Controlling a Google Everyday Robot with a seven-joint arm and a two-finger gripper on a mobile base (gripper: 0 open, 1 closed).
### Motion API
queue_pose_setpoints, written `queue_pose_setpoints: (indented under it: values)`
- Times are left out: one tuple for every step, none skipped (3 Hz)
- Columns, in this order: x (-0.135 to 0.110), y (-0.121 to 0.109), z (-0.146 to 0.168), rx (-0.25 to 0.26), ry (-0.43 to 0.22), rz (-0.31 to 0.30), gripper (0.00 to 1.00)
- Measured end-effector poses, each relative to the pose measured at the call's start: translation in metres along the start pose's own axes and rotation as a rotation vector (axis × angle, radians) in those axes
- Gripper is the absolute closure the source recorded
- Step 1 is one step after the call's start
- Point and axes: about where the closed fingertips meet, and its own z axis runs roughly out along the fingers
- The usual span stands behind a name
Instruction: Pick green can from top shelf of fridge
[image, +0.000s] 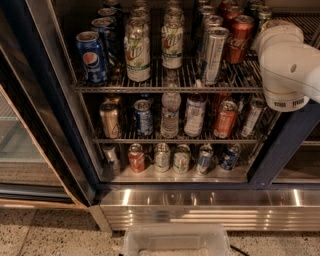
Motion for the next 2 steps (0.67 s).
queue_pose_setpoints:
  values:
    - [0.0, 0.0, 0.0, 0.0, 0.0, 0.0, 0.94]
    - [0.0, 0.0, 0.0, 0.0, 0.0, 0.0, 0.88]
